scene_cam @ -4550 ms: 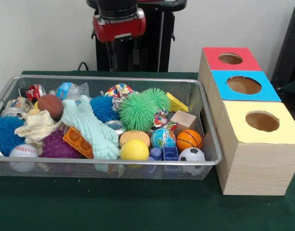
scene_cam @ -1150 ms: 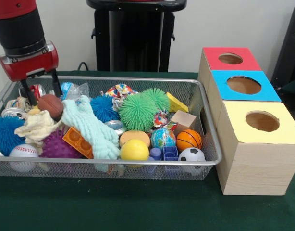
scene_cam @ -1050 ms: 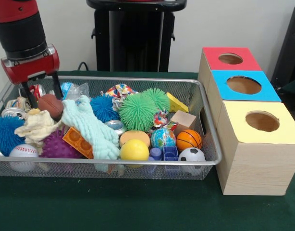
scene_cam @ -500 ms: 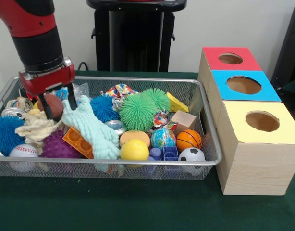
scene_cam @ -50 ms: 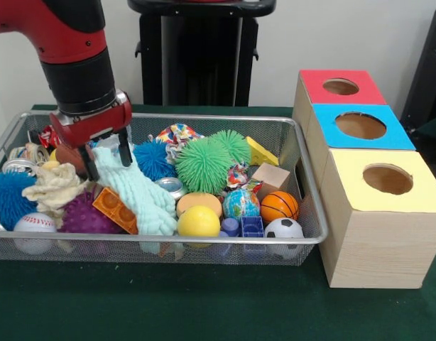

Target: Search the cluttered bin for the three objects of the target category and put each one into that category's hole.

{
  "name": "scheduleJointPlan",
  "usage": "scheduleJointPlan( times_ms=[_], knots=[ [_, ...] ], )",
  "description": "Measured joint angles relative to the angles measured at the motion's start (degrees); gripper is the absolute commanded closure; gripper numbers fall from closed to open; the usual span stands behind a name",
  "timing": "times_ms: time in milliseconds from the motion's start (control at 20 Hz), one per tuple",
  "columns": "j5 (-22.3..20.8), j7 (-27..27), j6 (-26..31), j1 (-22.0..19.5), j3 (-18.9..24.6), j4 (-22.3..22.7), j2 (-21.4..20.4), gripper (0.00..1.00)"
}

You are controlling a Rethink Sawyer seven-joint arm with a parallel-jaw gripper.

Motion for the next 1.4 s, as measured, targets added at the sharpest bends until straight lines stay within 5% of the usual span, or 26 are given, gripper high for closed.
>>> scheduleJointPlan(
  times_ms=[700,1400],
  knots=[
    [-0.71,0.0,0.0,0.56,-1.59,0.01,-3.03,0.0],
    [-1.59,0.0,0.04,-3.43,-2.64,3.41,-2.93,0.0]
  ],
)
